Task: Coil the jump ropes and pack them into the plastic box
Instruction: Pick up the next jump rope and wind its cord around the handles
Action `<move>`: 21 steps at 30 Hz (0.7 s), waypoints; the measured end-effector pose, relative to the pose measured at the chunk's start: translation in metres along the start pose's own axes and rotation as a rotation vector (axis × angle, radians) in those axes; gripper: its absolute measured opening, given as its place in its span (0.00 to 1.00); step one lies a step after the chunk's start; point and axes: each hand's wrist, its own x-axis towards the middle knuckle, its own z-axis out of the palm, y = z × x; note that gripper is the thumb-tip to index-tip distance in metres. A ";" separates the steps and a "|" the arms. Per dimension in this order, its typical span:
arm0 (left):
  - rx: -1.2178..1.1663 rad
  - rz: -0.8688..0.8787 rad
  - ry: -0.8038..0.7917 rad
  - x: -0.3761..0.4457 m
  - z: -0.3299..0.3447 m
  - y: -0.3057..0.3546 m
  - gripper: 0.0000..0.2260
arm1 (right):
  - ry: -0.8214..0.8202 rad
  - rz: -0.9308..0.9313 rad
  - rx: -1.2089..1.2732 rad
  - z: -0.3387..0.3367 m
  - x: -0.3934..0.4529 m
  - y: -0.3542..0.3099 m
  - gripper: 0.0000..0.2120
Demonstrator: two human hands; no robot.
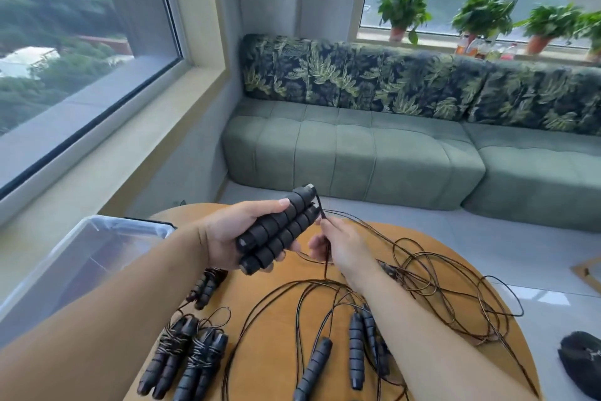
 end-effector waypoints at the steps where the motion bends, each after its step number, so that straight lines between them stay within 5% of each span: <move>1: -0.013 0.001 0.002 0.000 -0.004 0.000 0.25 | -0.010 0.015 0.010 0.005 -0.002 0.004 0.13; 6: -0.109 0.029 -0.002 -0.003 -0.019 0.004 0.26 | -0.110 0.091 -0.070 0.030 -0.016 0.016 0.16; 9: 0.037 0.114 0.138 0.002 -0.025 0.011 0.28 | -0.188 0.114 -0.150 0.049 -0.021 0.014 0.16; 16: 0.988 0.257 0.599 0.010 -0.037 0.008 0.16 | -0.339 -0.042 -0.790 0.060 -0.017 -0.032 0.16; 21: 1.514 0.266 0.534 0.003 -0.036 0.002 0.18 | -0.465 -0.250 -1.251 0.053 -0.018 -0.082 0.12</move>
